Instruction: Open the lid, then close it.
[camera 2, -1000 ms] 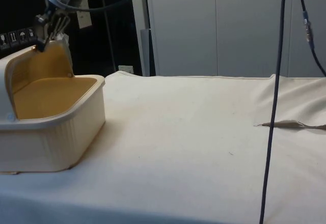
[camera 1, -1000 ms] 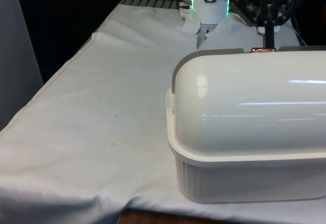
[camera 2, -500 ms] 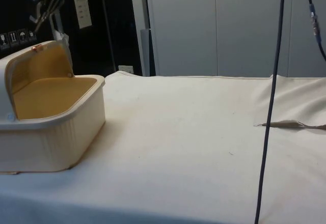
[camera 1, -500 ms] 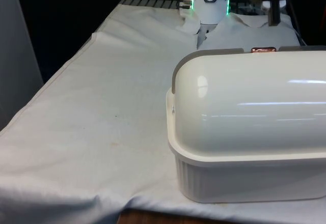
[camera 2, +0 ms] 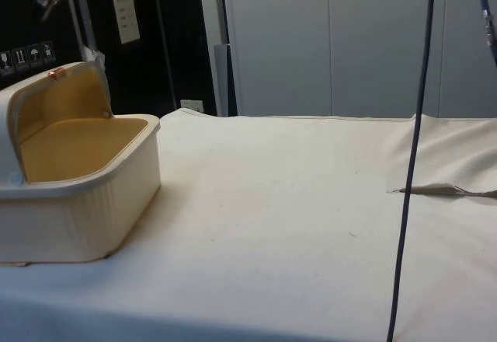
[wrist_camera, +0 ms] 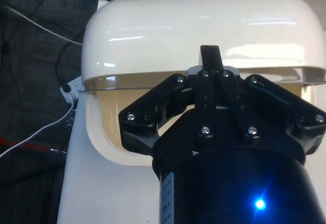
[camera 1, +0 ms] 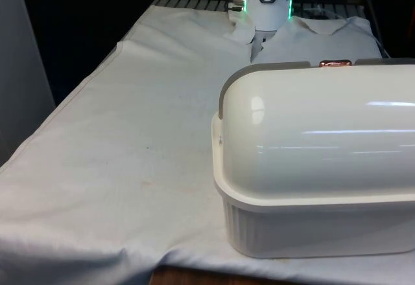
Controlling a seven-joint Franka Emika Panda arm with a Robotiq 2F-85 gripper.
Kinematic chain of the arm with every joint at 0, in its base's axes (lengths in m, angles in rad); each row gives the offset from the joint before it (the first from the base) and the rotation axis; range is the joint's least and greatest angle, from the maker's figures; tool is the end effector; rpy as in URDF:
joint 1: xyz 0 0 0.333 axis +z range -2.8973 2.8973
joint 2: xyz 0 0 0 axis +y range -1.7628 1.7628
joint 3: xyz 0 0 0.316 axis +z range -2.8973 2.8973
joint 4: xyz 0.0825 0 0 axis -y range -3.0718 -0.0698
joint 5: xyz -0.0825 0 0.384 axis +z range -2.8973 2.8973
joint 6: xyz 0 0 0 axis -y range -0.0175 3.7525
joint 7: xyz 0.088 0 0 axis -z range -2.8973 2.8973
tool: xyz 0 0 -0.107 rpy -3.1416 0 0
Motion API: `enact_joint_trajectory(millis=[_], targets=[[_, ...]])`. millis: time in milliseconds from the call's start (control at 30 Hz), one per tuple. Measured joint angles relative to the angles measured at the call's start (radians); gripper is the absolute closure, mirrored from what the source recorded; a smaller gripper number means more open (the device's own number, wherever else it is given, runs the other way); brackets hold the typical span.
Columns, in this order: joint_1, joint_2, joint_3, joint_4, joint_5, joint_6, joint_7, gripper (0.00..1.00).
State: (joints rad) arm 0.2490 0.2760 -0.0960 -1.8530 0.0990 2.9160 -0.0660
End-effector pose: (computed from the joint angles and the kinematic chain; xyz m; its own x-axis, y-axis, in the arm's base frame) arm 0.6647 0.1023 0.4686 0.6978 0.0981 0.7096 0.1502 -0.9886 -0.0111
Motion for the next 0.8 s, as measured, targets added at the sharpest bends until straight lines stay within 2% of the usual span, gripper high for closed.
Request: enact_joint_trajectory(millis=[333,800], targets=[[0.000,-0.017,-0.005,0.036,-0.020,-0.031,0.000,1.00],[-0.001,-0.012,-0.006,0.042,-0.020,-0.031,-0.003,1.00]])
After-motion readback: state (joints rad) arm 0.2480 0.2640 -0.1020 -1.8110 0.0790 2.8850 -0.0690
